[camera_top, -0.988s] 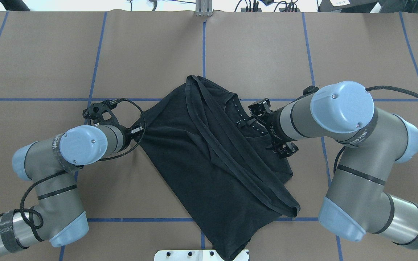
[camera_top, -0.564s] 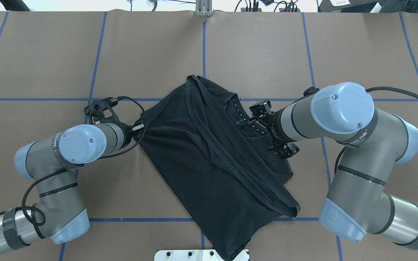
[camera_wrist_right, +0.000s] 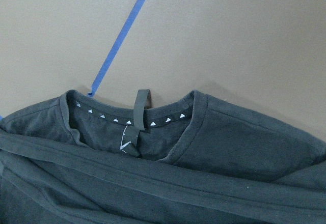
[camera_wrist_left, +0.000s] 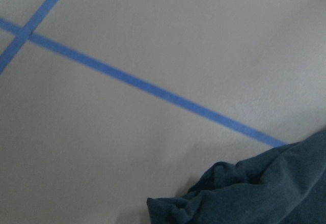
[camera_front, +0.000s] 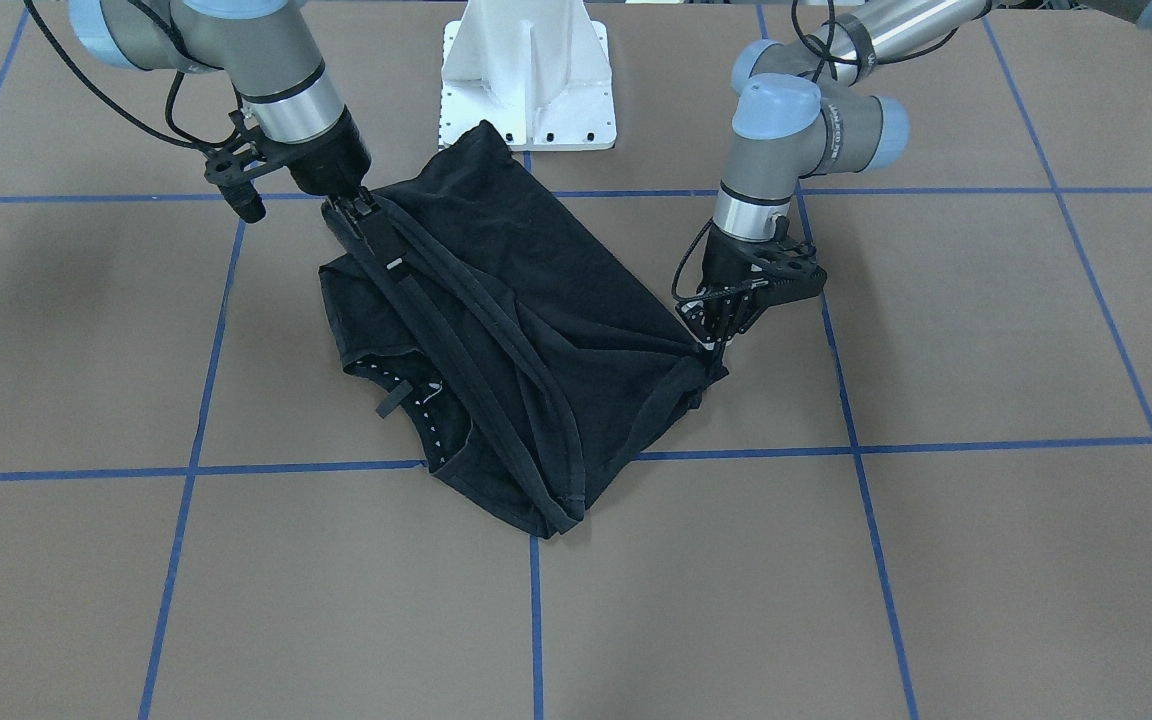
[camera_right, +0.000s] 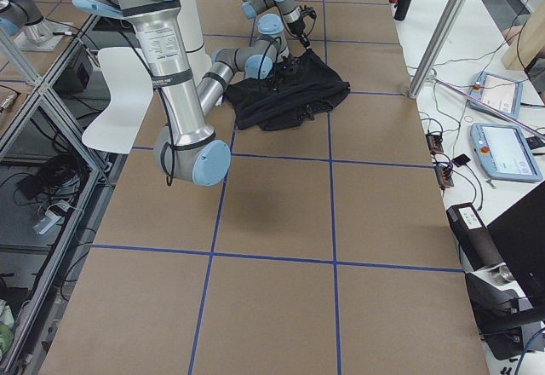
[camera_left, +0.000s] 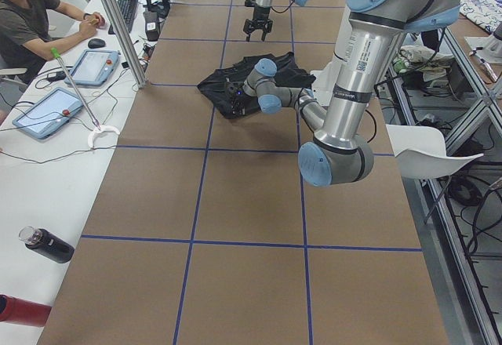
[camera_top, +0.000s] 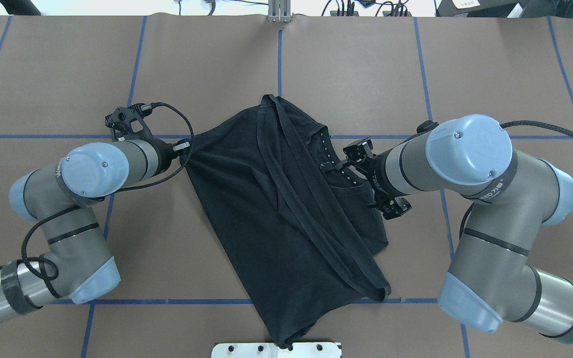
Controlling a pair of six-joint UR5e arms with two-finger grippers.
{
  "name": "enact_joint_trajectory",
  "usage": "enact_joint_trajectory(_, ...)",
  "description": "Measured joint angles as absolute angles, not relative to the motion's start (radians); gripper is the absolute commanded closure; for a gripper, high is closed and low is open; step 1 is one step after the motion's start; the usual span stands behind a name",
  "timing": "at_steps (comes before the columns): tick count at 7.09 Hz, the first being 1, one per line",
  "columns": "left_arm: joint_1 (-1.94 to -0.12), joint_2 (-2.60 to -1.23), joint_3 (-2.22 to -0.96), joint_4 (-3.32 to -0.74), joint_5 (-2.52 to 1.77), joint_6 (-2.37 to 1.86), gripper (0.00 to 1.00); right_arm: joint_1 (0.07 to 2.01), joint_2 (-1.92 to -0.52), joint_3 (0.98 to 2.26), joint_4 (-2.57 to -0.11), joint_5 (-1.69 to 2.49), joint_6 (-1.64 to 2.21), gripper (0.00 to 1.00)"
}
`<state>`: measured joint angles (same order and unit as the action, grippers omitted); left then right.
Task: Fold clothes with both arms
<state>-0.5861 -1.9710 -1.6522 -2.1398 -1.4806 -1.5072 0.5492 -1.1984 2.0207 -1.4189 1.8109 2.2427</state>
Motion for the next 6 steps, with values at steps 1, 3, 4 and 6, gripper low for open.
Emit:
enact_joint_trajectory(1,-0.629,-2.032,-1.573,-2.189,-1.481,-1.467,1.0,0.549,-1.199,2.022,-1.419,1.81,2.243,0.0)
enact_joint_trajectory(3,-0.698,-2.191,-1.341,-2.305,-1.482,-1.427,0.38,0.549,-1.196,2.023,-1.419,1.81,2.243,0.0)
enact_joint_trajectory(4,-0.725,-2.27,-1.211,-2.369,-1.482,-1.404,0.01,0.549,-1.192,2.024,-1.418,1.808,2.243,0.0)
enact_joint_trajectory(6,-0.755,-2.33,-1.119,-2.399,-1.488,-1.339,0.0,0.539,-1.164,2.024,-1.412,1.785,2.242,0.0)
